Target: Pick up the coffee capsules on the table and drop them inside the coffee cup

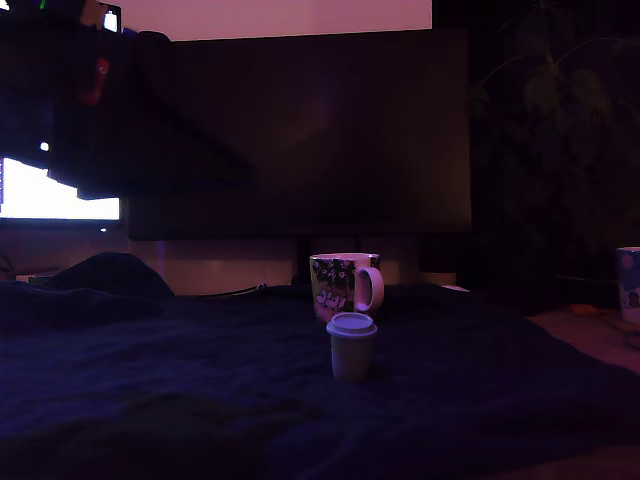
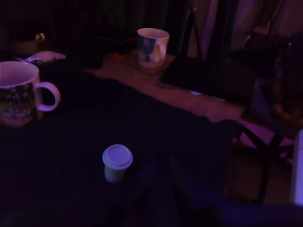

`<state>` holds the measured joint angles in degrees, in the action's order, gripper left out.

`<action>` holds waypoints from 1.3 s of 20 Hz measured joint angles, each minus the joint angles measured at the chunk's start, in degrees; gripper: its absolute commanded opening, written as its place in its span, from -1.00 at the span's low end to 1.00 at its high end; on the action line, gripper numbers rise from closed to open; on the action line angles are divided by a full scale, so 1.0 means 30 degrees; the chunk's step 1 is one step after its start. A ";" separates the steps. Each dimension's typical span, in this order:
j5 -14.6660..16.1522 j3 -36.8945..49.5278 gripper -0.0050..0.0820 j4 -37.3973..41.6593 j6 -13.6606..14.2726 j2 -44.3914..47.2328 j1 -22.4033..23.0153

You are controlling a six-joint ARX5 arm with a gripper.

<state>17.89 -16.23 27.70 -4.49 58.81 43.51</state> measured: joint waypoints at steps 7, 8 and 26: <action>-0.0153 0.0066 0.42 0.3198 0.1552 0.3432 0.0000; -0.0153 0.0087 0.42 0.3847 0.1552 0.4014 0.0000; -0.0641 -0.2164 0.42 1.0054 0.1566 1.2590 0.0000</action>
<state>15.97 -22.72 57.87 0.21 96.57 43.51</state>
